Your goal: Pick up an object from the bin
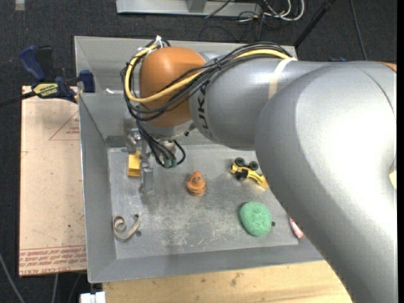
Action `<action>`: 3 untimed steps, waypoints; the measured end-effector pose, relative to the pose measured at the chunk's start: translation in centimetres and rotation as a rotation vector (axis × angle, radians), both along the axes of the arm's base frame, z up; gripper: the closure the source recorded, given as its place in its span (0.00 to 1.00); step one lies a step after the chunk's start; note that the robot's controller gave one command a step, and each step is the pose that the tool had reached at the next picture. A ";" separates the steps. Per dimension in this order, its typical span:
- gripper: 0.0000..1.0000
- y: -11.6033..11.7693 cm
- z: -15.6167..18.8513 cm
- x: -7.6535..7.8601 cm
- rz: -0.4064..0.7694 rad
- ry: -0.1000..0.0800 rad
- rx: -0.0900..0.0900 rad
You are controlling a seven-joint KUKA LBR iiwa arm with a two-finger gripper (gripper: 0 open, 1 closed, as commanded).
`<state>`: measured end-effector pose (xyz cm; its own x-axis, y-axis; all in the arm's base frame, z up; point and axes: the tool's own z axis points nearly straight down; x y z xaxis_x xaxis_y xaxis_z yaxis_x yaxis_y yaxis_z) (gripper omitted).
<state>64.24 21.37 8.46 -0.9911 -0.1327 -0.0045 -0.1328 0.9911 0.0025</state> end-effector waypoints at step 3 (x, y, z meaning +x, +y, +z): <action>1.00 -0.1 3.3 -0.1 0.032 0.009 -0.003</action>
Offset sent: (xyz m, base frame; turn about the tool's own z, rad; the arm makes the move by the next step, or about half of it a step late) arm 0.0000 0.0000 0.0000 0.0000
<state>64.18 21.30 11.79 -0.9864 -0.1645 0.0051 -0.1645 0.9864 0.0011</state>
